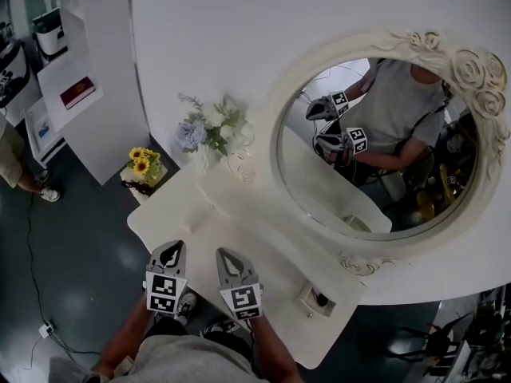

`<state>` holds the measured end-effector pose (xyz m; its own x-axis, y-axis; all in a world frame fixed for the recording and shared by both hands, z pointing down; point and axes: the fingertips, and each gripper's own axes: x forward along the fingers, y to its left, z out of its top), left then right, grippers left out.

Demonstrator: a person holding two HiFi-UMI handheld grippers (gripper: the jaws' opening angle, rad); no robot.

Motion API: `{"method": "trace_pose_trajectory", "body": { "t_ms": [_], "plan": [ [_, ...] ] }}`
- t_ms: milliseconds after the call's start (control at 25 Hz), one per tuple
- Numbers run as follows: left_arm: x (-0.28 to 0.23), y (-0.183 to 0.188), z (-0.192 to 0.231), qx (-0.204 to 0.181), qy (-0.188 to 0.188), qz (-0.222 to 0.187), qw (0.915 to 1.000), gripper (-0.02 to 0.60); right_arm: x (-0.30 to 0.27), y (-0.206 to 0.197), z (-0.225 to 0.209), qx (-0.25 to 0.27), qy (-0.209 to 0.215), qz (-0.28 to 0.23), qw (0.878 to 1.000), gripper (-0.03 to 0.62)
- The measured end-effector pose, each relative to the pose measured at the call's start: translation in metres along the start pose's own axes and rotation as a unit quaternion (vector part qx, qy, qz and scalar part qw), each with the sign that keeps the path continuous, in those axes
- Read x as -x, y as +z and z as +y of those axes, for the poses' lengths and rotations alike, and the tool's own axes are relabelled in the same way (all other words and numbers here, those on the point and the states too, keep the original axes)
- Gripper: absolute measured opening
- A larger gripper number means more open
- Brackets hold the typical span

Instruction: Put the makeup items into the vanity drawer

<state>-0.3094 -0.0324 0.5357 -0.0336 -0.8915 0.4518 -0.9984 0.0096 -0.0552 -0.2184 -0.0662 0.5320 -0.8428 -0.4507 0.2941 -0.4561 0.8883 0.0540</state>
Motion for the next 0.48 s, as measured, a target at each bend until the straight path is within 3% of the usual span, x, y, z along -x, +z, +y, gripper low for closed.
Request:
{"method": "trace_pose_trajectory", "body": {
  "t_ms": [240,480],
  "plan": [
    [-0.008,-0.029,0.046,0.016,0.004,0.023,0.9996,0.000,-0.051,-0.012,0.024,0.005,0.010,0.025,1.000,0.014],
    [-0.028,-0.059,0.067,0.018,-0.018,0.048,0.9985,0.000,-0.092,-0.035,0.031,-0.004,-0.004,0.053,0.999,0.014]
  ]
}}
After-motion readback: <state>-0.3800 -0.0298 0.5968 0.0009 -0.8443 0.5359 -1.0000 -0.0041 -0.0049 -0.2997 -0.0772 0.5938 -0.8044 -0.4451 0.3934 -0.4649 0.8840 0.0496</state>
